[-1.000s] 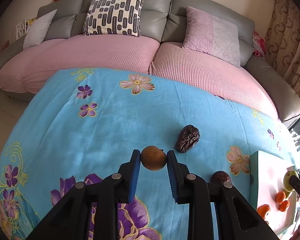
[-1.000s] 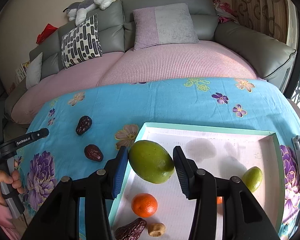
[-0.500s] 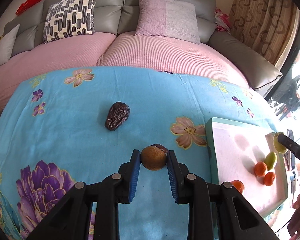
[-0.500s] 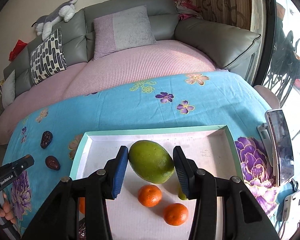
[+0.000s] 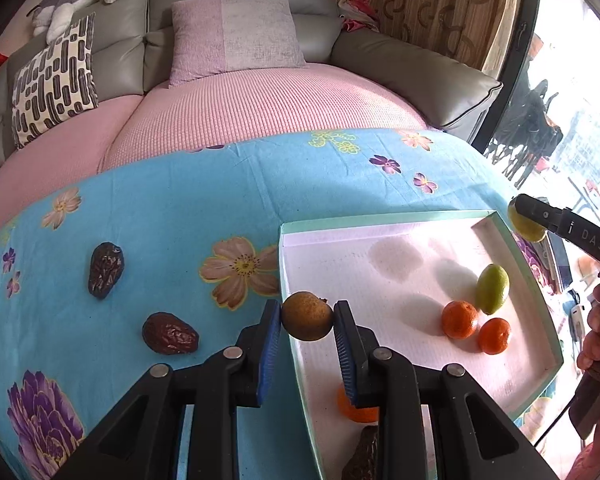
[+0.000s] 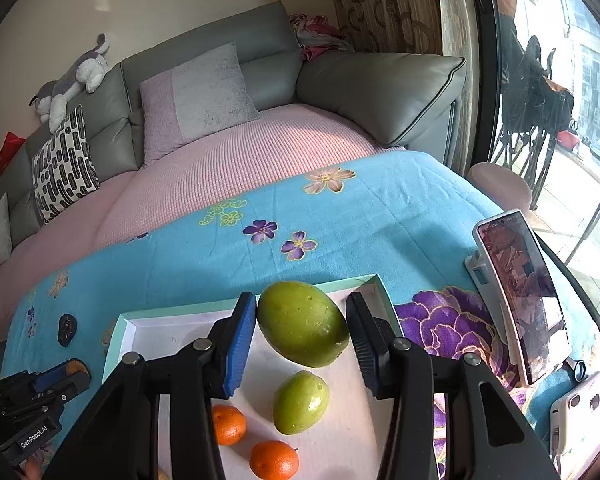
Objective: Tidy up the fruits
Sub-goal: 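Carry the green mango and the longan over the white tray with both tools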
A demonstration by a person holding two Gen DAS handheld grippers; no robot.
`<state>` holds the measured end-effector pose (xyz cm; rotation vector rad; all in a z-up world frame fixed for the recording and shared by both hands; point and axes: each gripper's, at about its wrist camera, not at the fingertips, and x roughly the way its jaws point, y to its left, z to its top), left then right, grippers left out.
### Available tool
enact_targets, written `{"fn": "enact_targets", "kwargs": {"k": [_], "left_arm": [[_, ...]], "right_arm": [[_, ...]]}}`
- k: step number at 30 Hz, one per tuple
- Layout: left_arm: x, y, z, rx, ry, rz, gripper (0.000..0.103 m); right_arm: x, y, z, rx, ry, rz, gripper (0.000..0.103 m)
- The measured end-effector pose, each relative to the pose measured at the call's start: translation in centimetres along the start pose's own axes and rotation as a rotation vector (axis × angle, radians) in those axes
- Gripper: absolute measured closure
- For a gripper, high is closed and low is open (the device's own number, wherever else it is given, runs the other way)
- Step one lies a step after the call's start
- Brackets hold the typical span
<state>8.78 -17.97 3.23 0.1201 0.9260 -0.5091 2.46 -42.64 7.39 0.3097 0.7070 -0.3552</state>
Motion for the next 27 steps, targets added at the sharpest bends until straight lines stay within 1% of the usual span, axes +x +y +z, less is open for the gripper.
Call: {"fn": "enact_targets", "kwargs": {"k": [9, 13, 16, 23, 27], "left_arm": [[2.6, -2.4, 1.0, 0.066, 0.023, -0.008, 0.074], [3.5, -2.8, 1.1, 0.082, 0.036, -0.006, 0.074], [4.0, -3.0, 0.9, 0.090, 0.051, -0.004, 0.074], [4.5, -2.8, 0.5, 0.093, 0.074, -0.002, 0.074], [4.6, -2.9, 0.3, 0.102, 0.083, -0.002, 0.074]], "right_arm": [[2.4, 0.4, -0.2, -0.012, 0.050, 0.011, 0.055], [3.3, 1.5, -0.5, -0.049, 0.077, 0.023, 0.055], [3.8, 2.7, -0.7, -0.082, 0.101, 0.050, 0.055], [5.1, 4.7, -1.6, -0.135, 0.173, 0.047, 0.055], [5.7, 4.9, -2.2, -0.144, 0.206, 0.037, 0.055]]}}
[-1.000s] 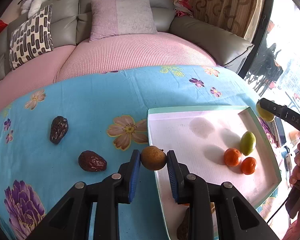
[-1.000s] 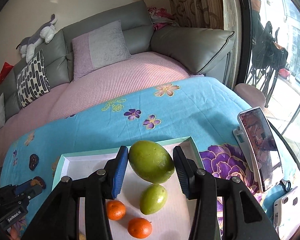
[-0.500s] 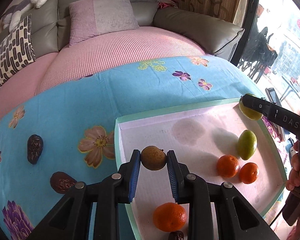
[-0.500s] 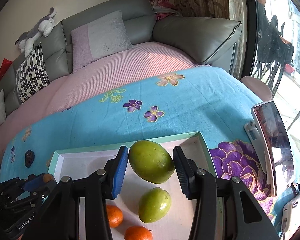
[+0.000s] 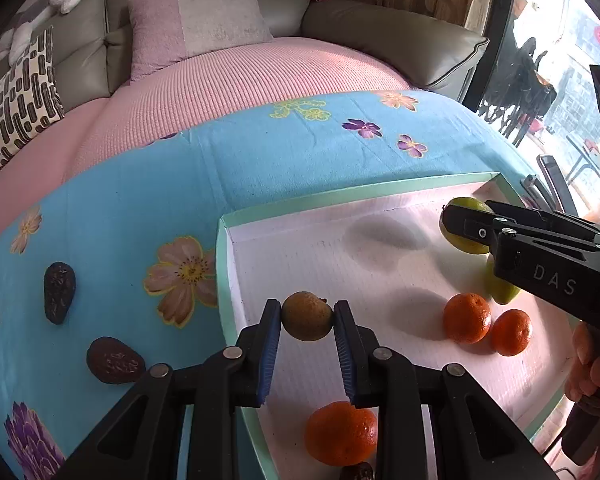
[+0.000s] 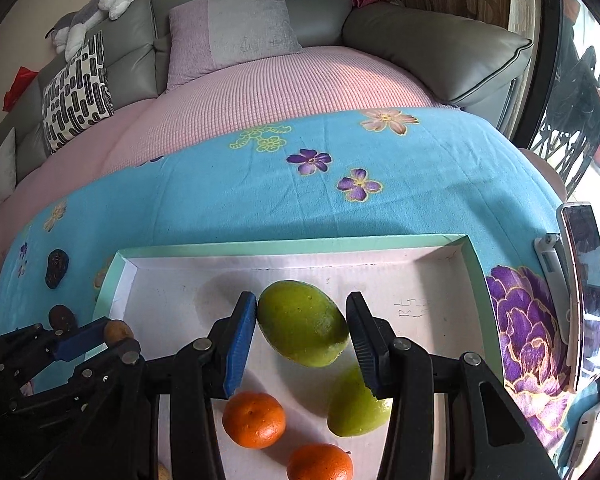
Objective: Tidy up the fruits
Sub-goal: 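Carry the green mango and the longan over the white tray with both tools, then release the longan into the tray with the left tool while the right tool releases the mango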
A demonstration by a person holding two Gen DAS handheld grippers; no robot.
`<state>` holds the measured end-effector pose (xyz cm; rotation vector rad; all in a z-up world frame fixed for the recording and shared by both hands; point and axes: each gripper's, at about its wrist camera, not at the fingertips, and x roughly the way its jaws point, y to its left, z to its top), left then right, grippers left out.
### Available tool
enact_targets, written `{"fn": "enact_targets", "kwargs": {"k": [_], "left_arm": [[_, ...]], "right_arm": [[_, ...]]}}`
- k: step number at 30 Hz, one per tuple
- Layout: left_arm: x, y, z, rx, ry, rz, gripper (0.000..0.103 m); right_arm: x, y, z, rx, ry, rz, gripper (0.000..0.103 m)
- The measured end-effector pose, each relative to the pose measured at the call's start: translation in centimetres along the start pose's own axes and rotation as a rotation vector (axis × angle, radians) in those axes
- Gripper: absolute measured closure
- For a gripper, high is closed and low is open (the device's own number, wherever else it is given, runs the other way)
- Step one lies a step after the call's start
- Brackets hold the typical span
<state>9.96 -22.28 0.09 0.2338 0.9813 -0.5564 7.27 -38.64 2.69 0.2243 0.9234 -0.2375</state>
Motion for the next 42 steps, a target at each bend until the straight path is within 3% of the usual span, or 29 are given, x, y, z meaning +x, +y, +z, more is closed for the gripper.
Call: {"fn": "enact_targets", "kwargs": {"k": [14, 42], "left_arm": [[0.9, 0.0, -0.1, 0.001, 0.039, 0.004, 0.074], [1.0, -0.3, -0.2, 0.024, 0.057, 0.006, 0.073]], "right_arm": [[1.0, -0.3, -0.7, -0.010, 0.057, -0.029, 0.055], [1.0, 0.0, -0.7, -0.019, 0.055, -0.034, 0.054]]}}
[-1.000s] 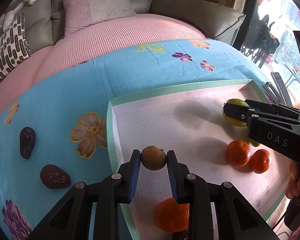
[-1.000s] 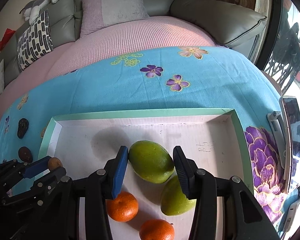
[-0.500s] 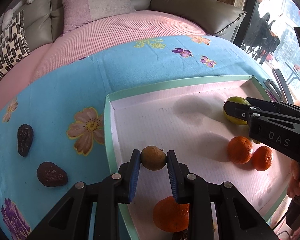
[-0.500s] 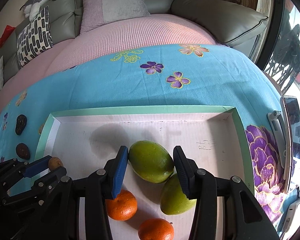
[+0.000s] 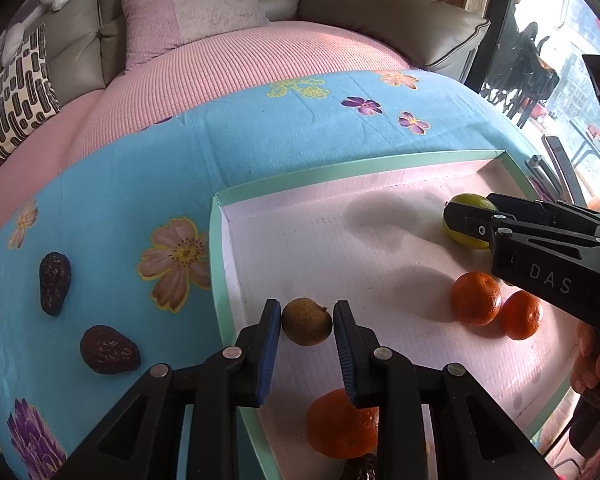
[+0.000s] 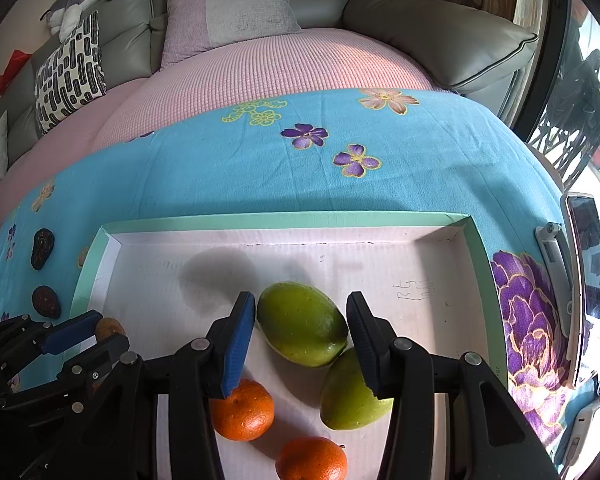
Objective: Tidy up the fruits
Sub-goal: 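Release the longan into the tray with the left tool while the right tool releases the mango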
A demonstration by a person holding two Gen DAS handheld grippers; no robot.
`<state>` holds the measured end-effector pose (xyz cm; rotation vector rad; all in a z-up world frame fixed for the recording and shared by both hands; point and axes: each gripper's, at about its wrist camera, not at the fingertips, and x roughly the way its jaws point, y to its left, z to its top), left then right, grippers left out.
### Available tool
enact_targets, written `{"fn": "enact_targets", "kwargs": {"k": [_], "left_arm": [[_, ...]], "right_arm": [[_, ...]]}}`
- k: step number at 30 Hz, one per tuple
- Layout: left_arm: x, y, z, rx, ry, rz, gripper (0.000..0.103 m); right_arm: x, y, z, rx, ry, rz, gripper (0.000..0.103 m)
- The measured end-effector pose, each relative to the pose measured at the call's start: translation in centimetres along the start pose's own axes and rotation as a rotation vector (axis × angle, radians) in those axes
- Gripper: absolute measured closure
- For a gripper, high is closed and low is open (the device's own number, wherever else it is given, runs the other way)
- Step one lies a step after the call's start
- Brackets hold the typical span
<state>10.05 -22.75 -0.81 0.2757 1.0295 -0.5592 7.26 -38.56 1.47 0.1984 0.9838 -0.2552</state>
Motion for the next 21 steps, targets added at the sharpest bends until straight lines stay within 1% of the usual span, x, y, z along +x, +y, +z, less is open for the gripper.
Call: {"fn": "enact_targets", "kwargs": {"k": [5, 13, 17, 21], "left_arm": [[-0.5, -0.1, 0.1, 0.003, -0.004, -0.002, 0.073], [-2.4, 0.0, 0.4, -0.001, -0.045, -0.018, 0.073], [-3.0, 0.7, 0.5, -0.023, -0.061, -0.016, 0.073], [-3.4, 1.9, 0.5, -0.068, -0.076, -0.003, 0.073]], "right_arm": [[-0.7, 0.1, 0.2, 0.000, -0.022, -0.002, 0.054], [-2.9, 0.1, 0.6, 0.002, -0.085, -0.007, 0.054], [-3.2, 0.3, 0.7, -0.006, -0.089, -0.011, 0.054], [-3.0, 0.1, 0.5, -0.002, -0.078, -0.016, 0.054]]}}
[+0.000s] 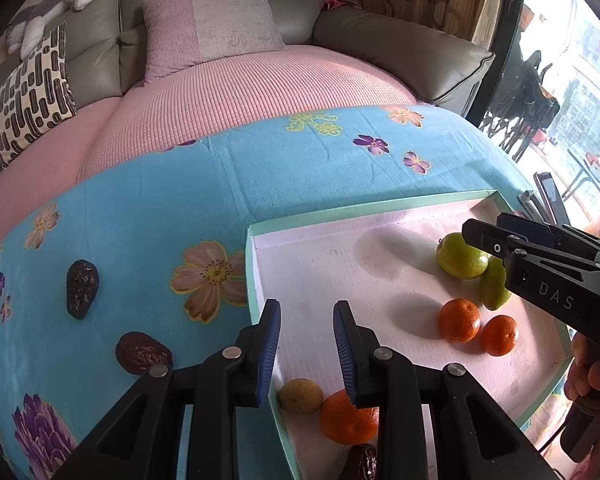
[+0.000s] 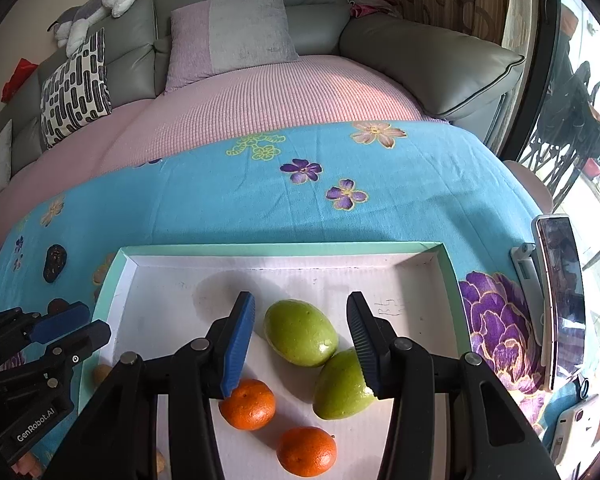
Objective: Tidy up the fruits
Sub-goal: 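Release the longan into the tray with the left tool while the right tool releases the mango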
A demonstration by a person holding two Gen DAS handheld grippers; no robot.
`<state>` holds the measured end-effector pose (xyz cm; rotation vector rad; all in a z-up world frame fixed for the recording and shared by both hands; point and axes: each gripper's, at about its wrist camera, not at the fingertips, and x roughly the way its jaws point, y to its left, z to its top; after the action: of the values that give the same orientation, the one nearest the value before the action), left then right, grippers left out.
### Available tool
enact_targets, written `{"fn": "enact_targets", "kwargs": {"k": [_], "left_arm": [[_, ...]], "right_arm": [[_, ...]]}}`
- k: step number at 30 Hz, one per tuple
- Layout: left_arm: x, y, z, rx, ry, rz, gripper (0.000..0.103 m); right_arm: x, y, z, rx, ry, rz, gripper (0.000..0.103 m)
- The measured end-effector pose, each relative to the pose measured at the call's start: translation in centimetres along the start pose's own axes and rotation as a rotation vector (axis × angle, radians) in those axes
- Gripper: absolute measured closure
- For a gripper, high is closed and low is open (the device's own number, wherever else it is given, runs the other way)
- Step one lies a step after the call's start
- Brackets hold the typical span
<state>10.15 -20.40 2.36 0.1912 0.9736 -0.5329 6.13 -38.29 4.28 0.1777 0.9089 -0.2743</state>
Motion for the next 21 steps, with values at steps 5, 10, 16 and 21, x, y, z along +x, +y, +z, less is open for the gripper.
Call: {"fn": "enact_targets", "kwargs": {"k": [5, 10, 16, 21], "left_arm": [[-0.3, 2.2, 0.1, -0.088, -0.015, 0.022, 0.073], [-0.7, 4.5, 0.1, -0.165, -0.034, 0.044, 0.073], [-1.1, 6.7, -0.1, -0.228, -0.041, 0.062, 0.073], [-0.9, 7.2, -0.1, -0.237, -0.030, 0.081, 0.072]], "right_arm": [[0.1, 0.0, -0.1, 0.001, 0.008, -0.002, 0.054], [0.1, 0.7, -0.1, -0.024, 0.013, 0.004, 0.054], [-0.1, 1.7, -0.2, -0.054, 0.011, 0.011, 0.054], [0.0, 2.0, -0.3, -0.061, 0.015, 0.010, 0.053]]}}
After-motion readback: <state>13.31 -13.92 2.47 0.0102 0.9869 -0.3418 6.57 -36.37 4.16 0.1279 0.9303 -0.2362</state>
